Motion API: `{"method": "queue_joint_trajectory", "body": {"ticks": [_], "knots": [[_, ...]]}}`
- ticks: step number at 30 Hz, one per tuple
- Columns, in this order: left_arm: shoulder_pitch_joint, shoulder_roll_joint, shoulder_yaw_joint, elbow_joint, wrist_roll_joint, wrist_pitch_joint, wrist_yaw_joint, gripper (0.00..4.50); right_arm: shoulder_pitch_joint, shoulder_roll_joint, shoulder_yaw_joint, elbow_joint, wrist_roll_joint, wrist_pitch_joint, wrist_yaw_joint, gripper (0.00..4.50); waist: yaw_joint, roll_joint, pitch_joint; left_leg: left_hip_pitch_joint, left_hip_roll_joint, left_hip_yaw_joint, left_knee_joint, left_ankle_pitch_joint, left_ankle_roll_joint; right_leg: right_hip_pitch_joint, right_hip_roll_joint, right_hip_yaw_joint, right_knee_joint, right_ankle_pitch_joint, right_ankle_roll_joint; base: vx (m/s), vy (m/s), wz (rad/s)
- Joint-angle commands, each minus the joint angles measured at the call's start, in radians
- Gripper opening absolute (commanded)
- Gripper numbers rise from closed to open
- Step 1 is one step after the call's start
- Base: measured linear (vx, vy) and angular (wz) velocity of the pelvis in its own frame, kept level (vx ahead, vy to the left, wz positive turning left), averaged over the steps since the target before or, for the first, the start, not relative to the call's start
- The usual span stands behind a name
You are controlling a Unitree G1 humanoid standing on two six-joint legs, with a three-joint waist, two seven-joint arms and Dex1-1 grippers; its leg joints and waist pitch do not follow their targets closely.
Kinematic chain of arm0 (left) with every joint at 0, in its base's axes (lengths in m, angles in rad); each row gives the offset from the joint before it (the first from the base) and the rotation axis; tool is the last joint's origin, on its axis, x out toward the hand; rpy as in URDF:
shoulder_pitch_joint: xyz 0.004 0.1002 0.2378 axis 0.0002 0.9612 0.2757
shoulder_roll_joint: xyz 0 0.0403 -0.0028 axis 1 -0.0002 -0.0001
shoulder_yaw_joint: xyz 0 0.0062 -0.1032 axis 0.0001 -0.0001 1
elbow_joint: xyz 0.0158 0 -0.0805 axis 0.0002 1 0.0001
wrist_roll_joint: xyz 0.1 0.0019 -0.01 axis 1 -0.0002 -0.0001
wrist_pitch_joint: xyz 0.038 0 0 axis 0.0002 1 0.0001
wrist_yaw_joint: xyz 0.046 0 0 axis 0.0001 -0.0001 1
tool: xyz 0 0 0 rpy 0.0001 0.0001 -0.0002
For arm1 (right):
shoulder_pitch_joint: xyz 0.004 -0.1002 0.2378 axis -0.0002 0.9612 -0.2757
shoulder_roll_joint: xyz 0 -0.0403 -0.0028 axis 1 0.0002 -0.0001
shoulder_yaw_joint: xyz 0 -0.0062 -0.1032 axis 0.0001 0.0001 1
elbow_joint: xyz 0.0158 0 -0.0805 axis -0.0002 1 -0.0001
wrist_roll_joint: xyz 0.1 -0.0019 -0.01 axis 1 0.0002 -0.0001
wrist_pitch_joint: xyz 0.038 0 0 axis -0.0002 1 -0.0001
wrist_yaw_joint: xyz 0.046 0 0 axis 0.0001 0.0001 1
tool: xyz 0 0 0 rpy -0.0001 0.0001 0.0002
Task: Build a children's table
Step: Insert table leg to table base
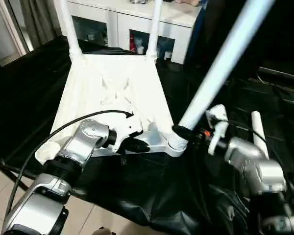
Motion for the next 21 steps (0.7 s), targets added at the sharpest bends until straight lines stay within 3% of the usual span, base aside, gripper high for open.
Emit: {"method": "queue_joint_trajectory", "body": {"ticks": [1, 5, 10, 16, 17, 19, 20, 21], "knots": [[0.005, -0.014, 0.037, 0.001, -0.03, -0.012, 0.022, 0.0, 0.055, -0.006, -0.018, 0.061, -0.027, -0.004, -0.031, 1.89, 0.008, 0.002, -0.062, 0.016, 0.037, -0.023, -0.067, -0.21, 0.003, 0.035, -0.097, 0.055, -0.093, -0.234, -0.172, 0.0, 0.0, 0.0], [0.003, -0.012, 0.038, 0.004, -0.03, -0.013, 0.022, 0.0, 0.102, 0.001, -0.018, 0.046, -0.044, -0.07, -0.046, 1.89, 0.012, 0.0, -0.061, 0.016, 0.037, -0.023, -0.069, -0.22, 0.004, 0.035, -0.097, 0.054, -0.093, -0.234, -0.17, 0.0, 0.0, 0.0], [0.003, -0.005, 0.037, 0.007, -0.024, -0.018, 0.024, 0.0, 0.144, -0.017, 0.027, -0.02, -0.098, -0.111, -0.046, 1.89, 0.017, -0.003, -0.061, 0.015, 0.037, -0.024, -0.07, -0.213, 0.009, 0.035, -0.097, 0.055, -0.095, -0.252, -0.154, 0.0, 0.0, 0.0], [0.01, 0.007, 0.033, -0.001, -0.017, -0.018, 0.015, 0.0, 0.101, -0.018, 0.054, -0.015, -0.123, -0.113, -0.05, 1.89, 0.013, -0.004, -0.058, 0.015, 0.037, -0.025, -0.072, -0.235, 0.006, 0.031, -0.099, 0.055, -0.101, -0.316, -0.139, 0.0, 0.0, 0.0], [0.014, 0.011, 0.032, -0.008, -0.015, -0.015, 0.012, 0.0, 0.087, -0.018, 0.065, 0.001, -0.126, -0.114, -0.044, 1.89, 0.009, -0.01, -0.058, 0.014, 0.037, -0.025, -0.073, -0.238, 0.007, 0.031, -0.098, 0.054, -0.101, -0.317, -0.139, 0.0, 0.0, 0.0], [0.016, 0.014, 0.032, -0.012, -0.015, -0.013, 0.011, 0.0, 0.082, -0.019, 0.072, 0.005, -0.128, -0.112, -0.042, 1.89, 0.008, -0.007, -0.057, 0.013, 0.037, -0.026, -0.073, -0.238, 0.006, 0.032, -0.099, 0.054, -0.1, -0.318, -0.141, 0.0, 0.0, 0.0], [0.024, 0.027, 0.029, -0.028, -0.014, -0.007, 0.002, 0.0, 0.063, -0.021, 0.107, 0.035, -0.153, -0.102, -0.026, 1.89, 0.006, -0.013, -0.056, 0.013, 0.037, -0.027, -0.074, -0.246, 0.004, 0.031, -0.1, 0.053, -0.101, -0.328, -0.14, 0.0, 0.0, 0.0], [0.026, 0.029, 0.029, -0.03, -0.014, -0.007, 0.0, 0.0, 0.061, -0.021, 0.112, 0.039, -0.157, -0.101, -0.023, 1.89, 0.003, -0.011, -0.056, 0.011, 0.037, -0.028, -0.075, -0.247, 0.002, 0.032, -0.099, 0.053, -0.1, -0.328, -0.142, 0.0, 0.0, 0.0]]}}
